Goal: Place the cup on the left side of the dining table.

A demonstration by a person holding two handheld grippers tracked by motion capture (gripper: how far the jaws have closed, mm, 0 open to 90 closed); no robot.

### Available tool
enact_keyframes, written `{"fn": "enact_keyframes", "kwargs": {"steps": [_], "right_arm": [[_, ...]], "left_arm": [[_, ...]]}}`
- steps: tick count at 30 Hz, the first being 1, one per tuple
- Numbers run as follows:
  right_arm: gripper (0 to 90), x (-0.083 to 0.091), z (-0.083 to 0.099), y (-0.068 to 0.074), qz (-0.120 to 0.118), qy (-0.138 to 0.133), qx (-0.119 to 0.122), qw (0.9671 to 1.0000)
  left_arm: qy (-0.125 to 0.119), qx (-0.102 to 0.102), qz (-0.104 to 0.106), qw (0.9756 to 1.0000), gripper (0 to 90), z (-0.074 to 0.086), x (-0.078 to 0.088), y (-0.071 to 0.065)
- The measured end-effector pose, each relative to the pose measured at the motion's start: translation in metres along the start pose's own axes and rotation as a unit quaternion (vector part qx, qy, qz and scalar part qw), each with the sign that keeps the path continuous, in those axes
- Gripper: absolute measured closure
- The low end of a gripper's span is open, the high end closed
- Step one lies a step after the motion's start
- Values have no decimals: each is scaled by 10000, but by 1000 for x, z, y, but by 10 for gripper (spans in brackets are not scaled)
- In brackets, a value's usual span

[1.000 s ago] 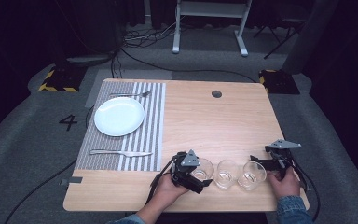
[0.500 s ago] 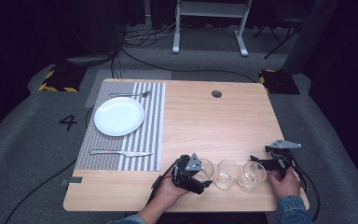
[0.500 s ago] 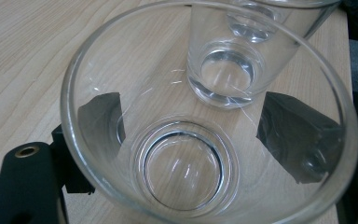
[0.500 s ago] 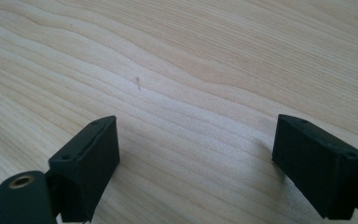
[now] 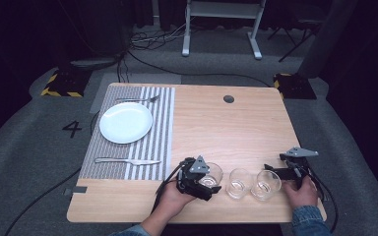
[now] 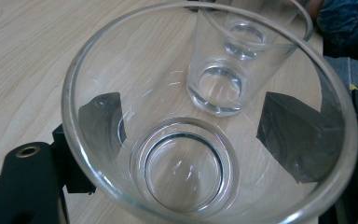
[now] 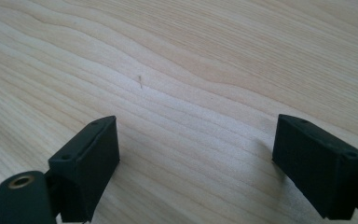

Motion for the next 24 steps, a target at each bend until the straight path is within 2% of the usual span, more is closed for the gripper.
{"fn": "enact_keyframes", "kwargs": {"steps": [6, 10, 17, 24], "right_arm": [[147, 0, 0, 0, -7, 1, 9, 10000], [147, 0, 0, 0, -6, 1, 9, 10000], [143, -1, -1, 1, 39, 2, -15, 10000], [142, -1, -1, 1, 32, 3, -26, 10000]], "left_arm": [[-7, -27, -31, 10000, 201, -4, 8, 1], [-75, 83, -37, 9999, 201, -7, 16, 4], [-77, 179, -198, 9996, 201, -8, 31, 15], [-262, 263, -409, 9985, 201, -12, 43, 24]]}}
Point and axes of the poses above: each handheld gripper's, and its own axes: x roughly backward along the jaws, z roughly out of its underside, y roughly to its left, the point moved 8 cm from there along -x, roughly forward along the jaws, and after that the axes turned 6 degrees about -x, right-handed, at the moved point
